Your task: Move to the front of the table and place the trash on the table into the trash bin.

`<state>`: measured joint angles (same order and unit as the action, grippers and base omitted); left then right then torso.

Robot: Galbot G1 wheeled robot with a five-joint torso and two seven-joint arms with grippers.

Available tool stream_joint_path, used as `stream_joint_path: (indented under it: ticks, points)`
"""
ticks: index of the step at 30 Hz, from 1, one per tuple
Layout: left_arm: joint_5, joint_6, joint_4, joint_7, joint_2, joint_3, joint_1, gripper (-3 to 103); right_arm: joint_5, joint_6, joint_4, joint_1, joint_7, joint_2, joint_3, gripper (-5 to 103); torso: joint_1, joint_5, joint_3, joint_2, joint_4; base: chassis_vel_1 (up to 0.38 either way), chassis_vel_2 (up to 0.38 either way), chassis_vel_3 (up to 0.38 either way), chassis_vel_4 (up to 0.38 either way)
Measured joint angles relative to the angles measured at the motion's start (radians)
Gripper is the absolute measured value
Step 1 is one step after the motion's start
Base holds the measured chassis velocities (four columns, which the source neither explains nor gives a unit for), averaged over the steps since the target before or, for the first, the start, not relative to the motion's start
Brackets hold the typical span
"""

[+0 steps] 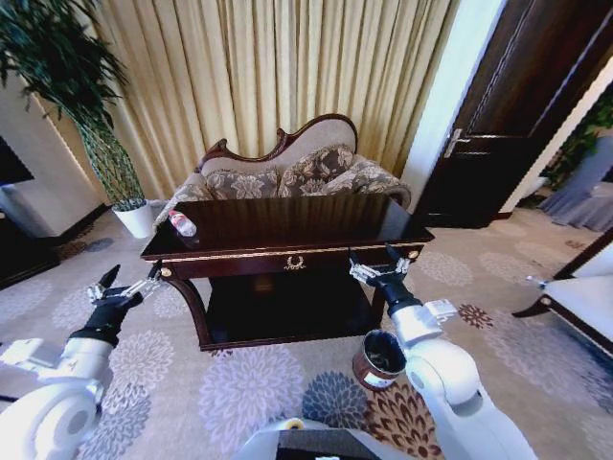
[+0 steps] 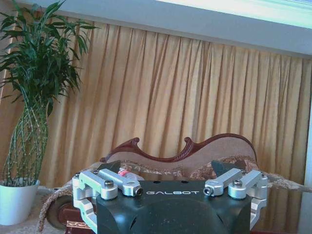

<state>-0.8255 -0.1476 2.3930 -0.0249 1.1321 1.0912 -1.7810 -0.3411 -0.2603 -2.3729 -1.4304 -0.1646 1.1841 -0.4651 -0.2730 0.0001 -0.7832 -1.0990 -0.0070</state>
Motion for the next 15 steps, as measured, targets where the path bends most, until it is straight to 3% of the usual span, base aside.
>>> stream_joint_path:
  ticks: [8,15]
  points:
    - [0.000,0.002,0.000,0.000,-0.003,0.005,0.001,100,0.014,0.007,0.010,-0.001,0.001,0.004,0.010,100,0.000,0.0000,0.000,0.000,-0.0001,-0.089,0.086,0.090,-0.077]
    - [0.000,0.003,0.001,0.000,-0.003,0.005,0.001,100,0.021,0.016,0.013,-0.007,0.003,0.003,0.018,100,0.000,-0.0002,0.000,0.000,0.0000,-0.205,0.185,0.216,-0.216]
